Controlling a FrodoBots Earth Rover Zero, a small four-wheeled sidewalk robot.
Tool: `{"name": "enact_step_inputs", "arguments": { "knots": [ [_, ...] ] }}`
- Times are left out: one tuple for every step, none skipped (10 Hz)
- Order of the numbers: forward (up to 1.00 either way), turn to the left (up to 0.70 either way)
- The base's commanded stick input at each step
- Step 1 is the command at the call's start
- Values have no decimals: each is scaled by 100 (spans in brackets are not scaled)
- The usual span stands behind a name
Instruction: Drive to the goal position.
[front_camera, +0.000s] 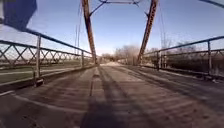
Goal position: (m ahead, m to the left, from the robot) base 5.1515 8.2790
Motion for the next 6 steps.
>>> {"name": "enact_step_inputs", "arguments": {
  "knots": [
    [70, 0],
    [70, 0],
    [70, 0],
    [70, 0],
    [70, 0],
    [70, 0]
  ]
}}
